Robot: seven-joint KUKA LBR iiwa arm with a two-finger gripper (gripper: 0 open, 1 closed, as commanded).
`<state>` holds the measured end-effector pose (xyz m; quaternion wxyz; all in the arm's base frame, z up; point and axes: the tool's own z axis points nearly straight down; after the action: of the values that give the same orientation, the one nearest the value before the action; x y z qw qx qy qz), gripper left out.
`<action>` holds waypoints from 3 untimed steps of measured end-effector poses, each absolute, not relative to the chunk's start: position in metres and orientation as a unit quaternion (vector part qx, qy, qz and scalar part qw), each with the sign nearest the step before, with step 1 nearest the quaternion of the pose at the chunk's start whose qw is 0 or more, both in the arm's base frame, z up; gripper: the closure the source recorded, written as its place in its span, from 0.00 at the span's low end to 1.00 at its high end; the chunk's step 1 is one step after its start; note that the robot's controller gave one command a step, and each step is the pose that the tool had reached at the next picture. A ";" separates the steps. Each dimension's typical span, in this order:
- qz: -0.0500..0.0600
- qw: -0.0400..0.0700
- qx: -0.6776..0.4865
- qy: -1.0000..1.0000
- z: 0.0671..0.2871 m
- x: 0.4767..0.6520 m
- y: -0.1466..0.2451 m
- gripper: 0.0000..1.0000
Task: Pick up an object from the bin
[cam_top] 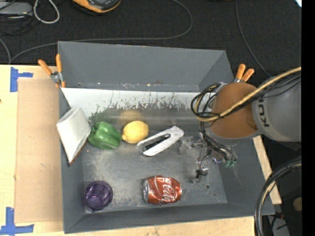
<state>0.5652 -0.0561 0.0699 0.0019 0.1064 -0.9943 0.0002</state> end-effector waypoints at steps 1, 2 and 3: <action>0.003 0.002 0.115 -0.993 0.070 0.567 -0.062 0.00; 0.000 0.004 0.097 -0.995 0.070 0.566 0.017 0.00; 0.001 0.005 0.021 -1.000 0.069 0.545 0.031 0.00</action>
Offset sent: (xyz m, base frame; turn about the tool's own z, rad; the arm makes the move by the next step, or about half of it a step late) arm 0.0107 -0.0044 0.0028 -0.2270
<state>0.5453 0.0306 0.0693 0.0048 0.0214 -0.9998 0.0012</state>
